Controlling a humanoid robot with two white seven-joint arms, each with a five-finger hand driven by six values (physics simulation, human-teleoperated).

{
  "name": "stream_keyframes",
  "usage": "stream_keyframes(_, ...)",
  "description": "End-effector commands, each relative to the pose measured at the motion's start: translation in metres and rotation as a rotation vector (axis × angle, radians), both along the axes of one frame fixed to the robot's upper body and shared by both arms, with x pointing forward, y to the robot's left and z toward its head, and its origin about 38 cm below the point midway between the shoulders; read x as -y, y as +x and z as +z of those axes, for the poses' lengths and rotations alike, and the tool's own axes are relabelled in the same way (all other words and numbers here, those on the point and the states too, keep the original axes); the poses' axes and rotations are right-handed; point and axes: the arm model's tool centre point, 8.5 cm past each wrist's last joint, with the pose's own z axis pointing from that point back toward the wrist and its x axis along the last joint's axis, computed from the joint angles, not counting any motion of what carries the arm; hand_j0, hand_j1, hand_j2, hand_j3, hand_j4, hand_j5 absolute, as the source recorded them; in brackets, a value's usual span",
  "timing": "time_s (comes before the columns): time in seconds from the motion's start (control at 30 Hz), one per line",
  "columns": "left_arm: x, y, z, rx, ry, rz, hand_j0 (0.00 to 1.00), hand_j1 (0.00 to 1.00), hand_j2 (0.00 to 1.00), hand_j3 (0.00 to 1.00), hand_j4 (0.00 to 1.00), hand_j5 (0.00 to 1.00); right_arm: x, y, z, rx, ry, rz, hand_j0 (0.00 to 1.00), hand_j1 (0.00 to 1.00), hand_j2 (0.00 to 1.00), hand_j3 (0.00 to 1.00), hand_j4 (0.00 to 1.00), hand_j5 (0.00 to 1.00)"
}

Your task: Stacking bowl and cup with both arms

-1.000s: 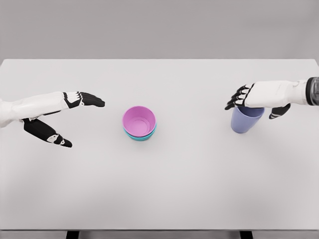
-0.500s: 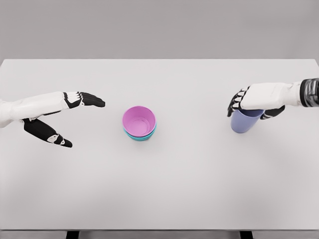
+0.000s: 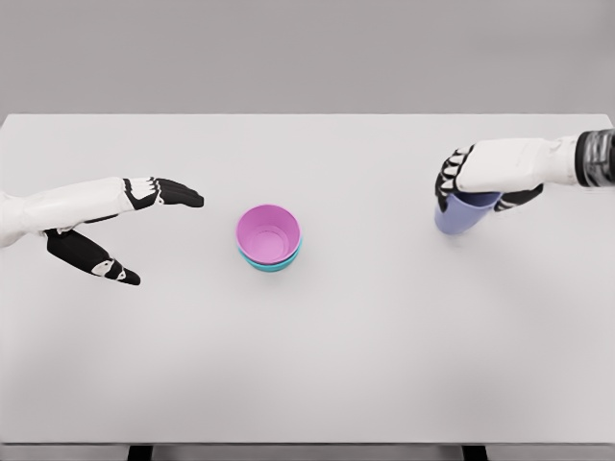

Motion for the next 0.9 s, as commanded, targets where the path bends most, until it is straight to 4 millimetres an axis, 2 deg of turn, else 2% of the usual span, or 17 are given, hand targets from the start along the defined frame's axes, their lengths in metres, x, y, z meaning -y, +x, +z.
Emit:
stream_keyframes(0.0, 0.0, 0.0, 0.001, -0.003, -0.006, 0.001, 1.0, 1.0, 1.0, 1.0, 1.0, 1.0, -0.009, 0.003, 0.007, 0.016, 0.031, 0.013, 0.52, 0.52, 0.52, 0.52, 0.52, 0.52)
stream_keyframes(0.2, 0.0, 0.0, 0.001, -0.003, -0.005, 0.001, 1.0, 1.0, 1.0, 1.0, 1.0, 1.0, -0.048, 0.01, 0.022, 0.056, 0.089, 0.087, 0.52, 0.52, 0.52, 0.52, 0.52, 0.52)
stream_keyframes(0.6, -0.004, 0.002, 0.001, -0.002, -0.002, 0.015, 1.0, 1.0, 1.0, 1.0, 1.0, 1.0, -0.126, 0.012, 0.033, 0.081, 0.177, 0.237, 0.52, 0.52, 0.52, 0.52, 0.52, 0.52)
stream_keyframes(0.87, -0.005, 0.002, 0.001, -0.003, 0.0, 0.017, 1.0, 1.0, 1.0, 1.0, 1.0, 1.0, -0.164, -0.013, 0.044, 0.105, 0.211, 0.367, 0.52, 0.52, 0.52, 0.52, 0.52, 0.52)
